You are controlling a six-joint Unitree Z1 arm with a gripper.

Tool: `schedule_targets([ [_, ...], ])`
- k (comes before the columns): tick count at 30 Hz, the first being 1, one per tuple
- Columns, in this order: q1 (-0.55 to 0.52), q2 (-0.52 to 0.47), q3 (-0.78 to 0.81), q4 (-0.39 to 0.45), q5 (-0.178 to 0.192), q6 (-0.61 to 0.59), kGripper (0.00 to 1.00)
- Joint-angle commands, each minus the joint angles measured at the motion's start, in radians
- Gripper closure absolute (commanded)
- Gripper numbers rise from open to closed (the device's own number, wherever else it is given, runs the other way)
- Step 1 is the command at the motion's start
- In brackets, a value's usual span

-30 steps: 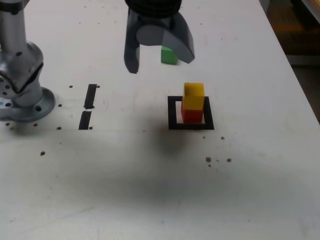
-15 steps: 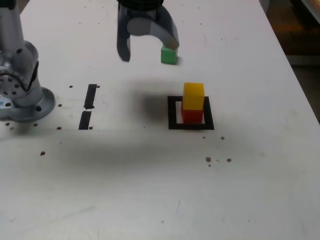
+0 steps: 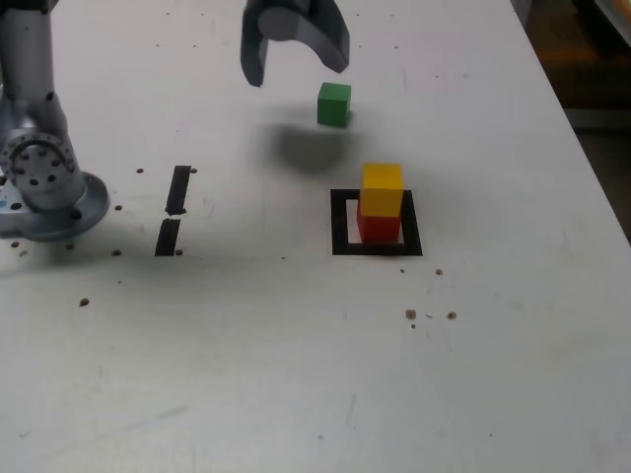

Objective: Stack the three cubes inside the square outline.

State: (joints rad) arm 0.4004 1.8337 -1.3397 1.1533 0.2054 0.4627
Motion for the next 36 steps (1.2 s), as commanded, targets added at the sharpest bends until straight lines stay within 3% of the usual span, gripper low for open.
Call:
schedule_targets([
  [1,0.002,0.035,-0.004,-0.026,0.002,0.002,0.01],
  [12,-0.014,0.158,-0.025,-0.124,0.010,-0.007,0.05],
  [21,-0.017,0.229,-0.051,-0.134,0.021,-0.010,0.18],
  [25,-0.014,0.244,-0.063,-0.130,0.019,-0.013,0.30],
  [36,-0.003,0.242,-0.106,-0.110,0.010,-0.017,0.82],
])
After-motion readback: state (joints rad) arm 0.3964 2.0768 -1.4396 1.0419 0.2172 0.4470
